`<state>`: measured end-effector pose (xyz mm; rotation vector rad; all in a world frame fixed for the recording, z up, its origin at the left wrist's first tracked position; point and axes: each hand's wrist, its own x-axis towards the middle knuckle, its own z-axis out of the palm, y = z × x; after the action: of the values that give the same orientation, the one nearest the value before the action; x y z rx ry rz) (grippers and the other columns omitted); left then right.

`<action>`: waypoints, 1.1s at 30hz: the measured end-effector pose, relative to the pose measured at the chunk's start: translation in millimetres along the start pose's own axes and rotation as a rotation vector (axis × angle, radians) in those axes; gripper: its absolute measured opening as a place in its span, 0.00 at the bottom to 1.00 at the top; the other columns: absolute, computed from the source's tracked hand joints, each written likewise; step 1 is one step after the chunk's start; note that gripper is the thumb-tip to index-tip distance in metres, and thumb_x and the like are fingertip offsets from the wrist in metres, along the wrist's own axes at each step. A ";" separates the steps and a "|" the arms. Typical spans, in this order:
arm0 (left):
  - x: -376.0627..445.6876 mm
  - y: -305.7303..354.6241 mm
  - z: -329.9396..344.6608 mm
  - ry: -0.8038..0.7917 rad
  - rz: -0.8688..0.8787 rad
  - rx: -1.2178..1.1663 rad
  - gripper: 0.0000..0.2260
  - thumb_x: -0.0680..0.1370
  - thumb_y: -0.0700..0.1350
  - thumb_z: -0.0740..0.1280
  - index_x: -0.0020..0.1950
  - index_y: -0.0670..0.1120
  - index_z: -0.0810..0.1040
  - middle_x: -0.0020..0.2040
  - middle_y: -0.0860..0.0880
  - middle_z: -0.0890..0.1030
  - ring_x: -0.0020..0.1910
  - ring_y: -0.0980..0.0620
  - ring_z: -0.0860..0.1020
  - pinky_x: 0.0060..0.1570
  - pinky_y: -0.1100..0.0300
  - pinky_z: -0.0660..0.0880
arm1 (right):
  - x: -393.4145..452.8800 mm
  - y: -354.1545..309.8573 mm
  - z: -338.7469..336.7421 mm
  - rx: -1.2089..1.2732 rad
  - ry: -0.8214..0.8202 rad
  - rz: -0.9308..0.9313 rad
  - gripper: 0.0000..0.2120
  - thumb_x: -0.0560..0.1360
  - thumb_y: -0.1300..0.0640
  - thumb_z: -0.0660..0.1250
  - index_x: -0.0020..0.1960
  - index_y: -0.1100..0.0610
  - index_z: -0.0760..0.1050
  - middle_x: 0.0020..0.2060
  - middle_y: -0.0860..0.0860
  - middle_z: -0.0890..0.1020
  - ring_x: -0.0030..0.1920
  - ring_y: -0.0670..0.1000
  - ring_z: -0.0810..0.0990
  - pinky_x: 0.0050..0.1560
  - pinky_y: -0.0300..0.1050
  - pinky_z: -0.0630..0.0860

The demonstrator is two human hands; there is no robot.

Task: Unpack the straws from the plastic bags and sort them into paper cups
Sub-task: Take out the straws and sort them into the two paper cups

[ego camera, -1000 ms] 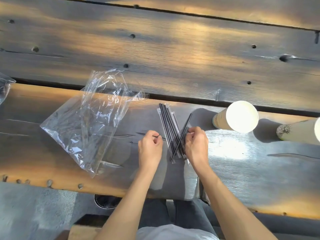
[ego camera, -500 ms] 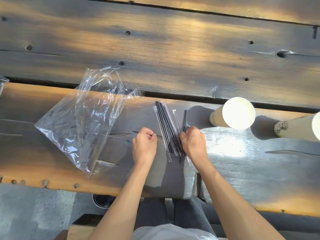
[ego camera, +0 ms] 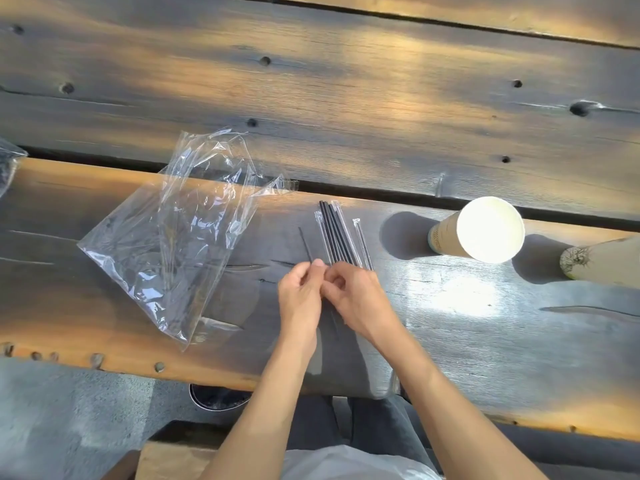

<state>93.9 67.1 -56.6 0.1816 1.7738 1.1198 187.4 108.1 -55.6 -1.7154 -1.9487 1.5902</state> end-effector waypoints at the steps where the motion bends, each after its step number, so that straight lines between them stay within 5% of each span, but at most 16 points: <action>1: 2.9 1.3 -3.5 0.053 -0.019 -0.074 0.13 0.83 0.43 0.63 0.44 0.36 0.78 0.36 0.44 0.80 0.36 0.51 0.78 0.39 0.57 0.77 | 3.6 -0.3 1.5 0.005 0.046 0.030 0.06 0.78 0.55 0.67 0.44 0.56 0.76 0.33 0.47 0.80 0.32 0.44 0.76 0.33 0.40 0.73; 5: 14.9 4.0 -17.0 0.118 -0.098 -0.234 0.13 0.85 0.45 0.57 0.45 0.41 0.75 0.30 0.47 0.71 0.26 0.53 0.70 0.23 0.62 0.67 | 19.0 -0.5 4.4 -0.164 0.250 0.115 0.07 0.79 0.55 0.65 0.49 0.59 0.72 0.44 0.57 0.81 0.45 0.62 0.79 0.44 0.52 0.75; 8: 19.3 4.0 -22.6 0.101 -0.139 -0.252 0.13 0.85 0.44 0.56 0.46 0.41 0.75 0.29 0.49 0.68 0.24 0.55 0.64 0.19 0.64 0.57 | 26.9 -6.8 7.3 -0.374 0.201 0.128 0.10 0.80 0.52 0.64 0.52 0.59 0.70 0.51 0.59 0.80 0.49 0.65 0.80 0.43 0.52 0.72; 14: 22.3 5.3 -19.9 0.048 -0.206 -0.231 0.09 0.84 0.42 0.60 0.46 0.42 0.76 0.29 0.50 0.69 0.24 0.56 0.64 0.19 0.65 0.56 | 37.4 -13.3 8.2 -0.522 0.168 0.191 0.06 0.79 0.61 0.58 0.53 0.62 0.71 0.51 0.61 0.81 0.51 0.67 0.80 0.44 0.53 0.72; 20: 25.0 9.2 -10.4 0.008 -0.165 -0.207 0.05 0.81 0.37 0.64 0.46 0.40 0.76 0.32 0.48 0.71 0.25 0.56 0.65 0.21 0.64 0.57 | 33.2 -18.3 0.8 -0.431 0.142 0.187 0.04 0.78 0.60 0.58 0.45 0.57 0.65 0.45 0.58 0.79 0.44 0.65 0.77 0.40 0.50 0.68; 25: 26.2 16.1 -4.2 -0.107 -0.116 -0.139 0.09 0.80 0.44 0.67 0.51 0.37 0.80 0.34 0.52 0.77 0.31 0.58 0.74 0.32 0.67 0.72 | 10.2 -19.7 3.6 -0.272 -0.015 -0.033 0.09 0.78 0.54 0.64 0.43 0.53 0.65 0.35 0.50 0.73 0.40 0.61 0.76 0.37 0.50 0.71; 29: 28.0 16.2 -6.5 -0.090 -0.118 -0.117 0.09 0.82 0.42 0.64 0.49 0.39 0.81 0.39 0.47 0.79 0.37 0.54 0.77 0.36 0.66 0.75 | 8.1 -13.5 7.8 -0.138 -0.040 -0.022 0.11 0.78 0.53 0.67 0.40 0.55 0.69 0.30 0.46 0.74 0.33 0.52 0.73 0.37 0.47 0.71; 33: 33.7 14.2 -8.2 -0.061 -0.137 -0.141 0.11 0.84 0.44 0.60 0.46 0.43 0.78 0.39 0.46 0.81 0.36 0.52 0.75 0.35 0.60 0.68 | 16.7 -4.9 0.6 0.004 0.138 0.079 0.11 0.80 0.51 0.65 0.41 0.55 0.78 0.26 0.45 0.75 0.30 0.48 0.73 0.35 0.45 0.69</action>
<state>65.6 89.3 -67.3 0.0087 1.6216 1.1234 177.6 121.4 -61.0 -1.8684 -1.8342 1.4552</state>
